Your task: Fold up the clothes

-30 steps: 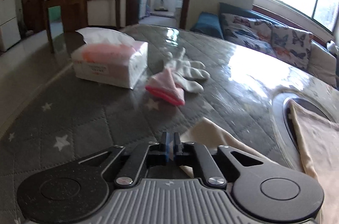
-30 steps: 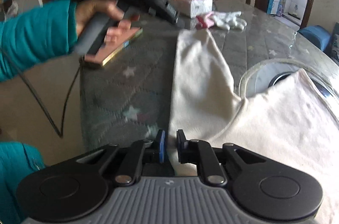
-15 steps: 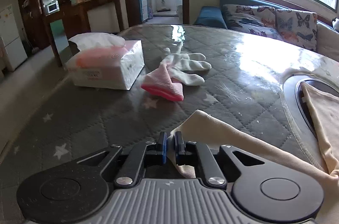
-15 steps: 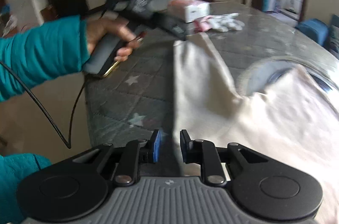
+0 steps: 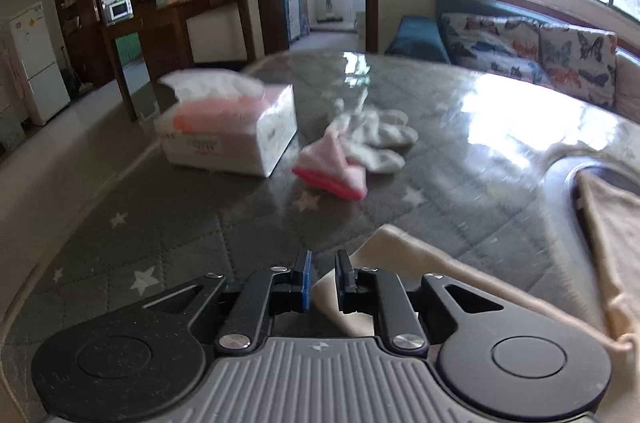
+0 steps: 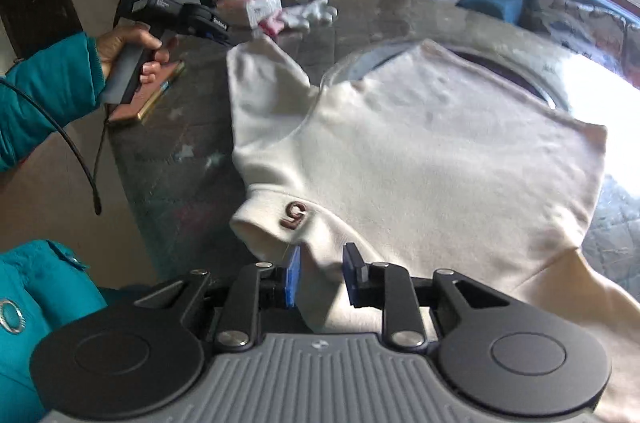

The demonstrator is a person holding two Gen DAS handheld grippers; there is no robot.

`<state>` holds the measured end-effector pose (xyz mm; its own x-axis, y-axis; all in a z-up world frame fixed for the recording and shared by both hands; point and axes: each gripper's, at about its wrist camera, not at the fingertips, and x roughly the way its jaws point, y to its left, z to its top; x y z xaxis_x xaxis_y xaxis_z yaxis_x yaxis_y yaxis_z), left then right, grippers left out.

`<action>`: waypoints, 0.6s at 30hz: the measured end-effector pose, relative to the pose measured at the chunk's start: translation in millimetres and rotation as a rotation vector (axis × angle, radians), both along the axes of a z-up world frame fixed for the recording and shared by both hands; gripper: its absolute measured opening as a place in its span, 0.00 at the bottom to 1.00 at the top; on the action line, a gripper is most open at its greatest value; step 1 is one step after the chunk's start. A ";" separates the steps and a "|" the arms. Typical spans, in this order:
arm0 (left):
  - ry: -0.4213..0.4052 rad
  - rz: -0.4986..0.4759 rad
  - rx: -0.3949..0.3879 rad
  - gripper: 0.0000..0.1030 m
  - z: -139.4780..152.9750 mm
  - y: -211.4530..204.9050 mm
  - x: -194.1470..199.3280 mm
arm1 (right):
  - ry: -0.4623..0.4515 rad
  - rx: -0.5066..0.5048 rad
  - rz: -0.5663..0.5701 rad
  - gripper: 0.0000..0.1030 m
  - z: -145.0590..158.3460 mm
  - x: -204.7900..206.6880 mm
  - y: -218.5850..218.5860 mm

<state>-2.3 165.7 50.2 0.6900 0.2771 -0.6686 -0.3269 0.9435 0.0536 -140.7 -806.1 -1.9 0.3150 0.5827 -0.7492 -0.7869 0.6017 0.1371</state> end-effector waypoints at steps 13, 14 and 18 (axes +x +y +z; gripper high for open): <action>0.014 -0.560 -0.179 0.18 25.6 -123.7 -11.3 | 0.030 0.017 -0.088 0.22 -4.5 -13.9 -34.1; 0.021 -0.608 -0.197 0.18 23.3 -134.8 -13.0 | 0.032 0.010 -0.085 0.22 -6.1 -14.7 -34.0; 0.036 -0.796 -0.232 0.18 11.6 -178.4 -24.6 | 0.010 -0.014 -0.057 0.22 -8.0 -22.3 -33.5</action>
<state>-26.9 -12.7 61.8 0.5987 -0.4326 -0.6741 0.4416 0.8804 -0.1728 -163.0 -839.6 -10.0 0.3398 0.5534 -0.7605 -0.7497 0.6476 0.1363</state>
